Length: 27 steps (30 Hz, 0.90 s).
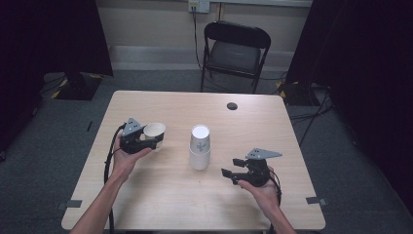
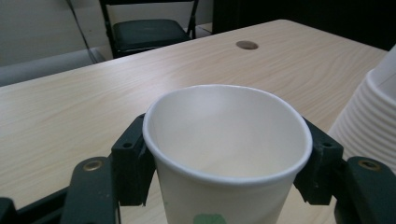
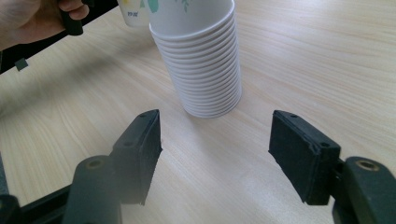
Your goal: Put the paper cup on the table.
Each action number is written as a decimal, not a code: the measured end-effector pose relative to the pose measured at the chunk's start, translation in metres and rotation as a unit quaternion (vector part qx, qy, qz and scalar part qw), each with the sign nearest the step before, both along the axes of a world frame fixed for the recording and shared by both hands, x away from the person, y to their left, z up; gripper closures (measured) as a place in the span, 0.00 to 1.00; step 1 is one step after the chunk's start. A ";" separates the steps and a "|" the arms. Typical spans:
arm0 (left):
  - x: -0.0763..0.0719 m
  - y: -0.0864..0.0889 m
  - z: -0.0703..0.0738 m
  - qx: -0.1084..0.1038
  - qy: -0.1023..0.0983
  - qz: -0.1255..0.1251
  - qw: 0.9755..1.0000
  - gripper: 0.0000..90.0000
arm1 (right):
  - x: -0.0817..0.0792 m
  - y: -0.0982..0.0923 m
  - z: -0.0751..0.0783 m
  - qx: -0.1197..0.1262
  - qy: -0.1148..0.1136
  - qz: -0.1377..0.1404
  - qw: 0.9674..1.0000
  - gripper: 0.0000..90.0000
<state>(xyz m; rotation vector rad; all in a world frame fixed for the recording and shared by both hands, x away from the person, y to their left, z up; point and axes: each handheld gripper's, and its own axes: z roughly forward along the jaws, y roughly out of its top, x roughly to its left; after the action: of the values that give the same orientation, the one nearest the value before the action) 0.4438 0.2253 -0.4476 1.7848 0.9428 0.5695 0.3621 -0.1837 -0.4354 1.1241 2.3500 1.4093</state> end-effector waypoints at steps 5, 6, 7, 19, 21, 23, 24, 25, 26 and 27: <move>-0.001 0.000 -0.003 0.007 -0.005 0.006 1.000 0.36 | 0.000 0.002 -0.002 -0.001 0.000 0.006 1.000 0.38; 0.000 0.000 -0.005 0.012 -0.002 0.004 1.000 0.36 | 0.000 0.002 -0.001 -0.001 0.000 0.008 1.000 0.38; -0.001 0.000 -0.007 0.015 -0.002 0.007 1.000 0.36 | -0.001 0.003 -0.001 -0.001 -0.001 0.009 1.000 0.38; 0.004 0.001 -0.022 0.034 0.021 0.013 0.999 0.33 | 0.000 0.002 -0.003 -0.002 0.001 0.011 1.000 0.38; 0.003 0.002 -0.022 0.035 0.025 0.009 0.999 0.32 | 0.000 0.002 -0.003 -0.002 0.001 0.011 1.000 0.38; 0.003 0.002 -0.022 0.034 0.028 0.011 0.999 0.31 | 0.000 0.002 -0.003 -0.003 0.002 0.010 1.000 0.38; 0.002 0.002 -0.021 0.029 0.034 0.011 0.999 0.30 | 0.000 0.002 -0.003 -0.004 0.002 0.009 1.000 0.38; 0.002 0.002 -0.022 0.030 0.038 0.012 0.999 0.29 | 0.000 0.002 -0.003 -0.003 0.002 0.010 1.000 0.38; 0.002 0.002 -0.022 0.032 0.039 0.010 0.999 0.28 | -0.001 0.002 -0.003 -0.003 0.003 0.010 1.000 0.38; 0.002 0.003 -0.022 0.033 0.042 0.007 0.999 0.27 | -0.001 0.003 -0.003 -0.002 0.004 0.010 1.000 0.38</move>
<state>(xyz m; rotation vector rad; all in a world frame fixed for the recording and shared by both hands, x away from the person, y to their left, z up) 0.4458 0.2279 -0.4697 1.8737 1.0062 0.5433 0.3613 -0.1812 -0.4385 1.1098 2.3760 1.4091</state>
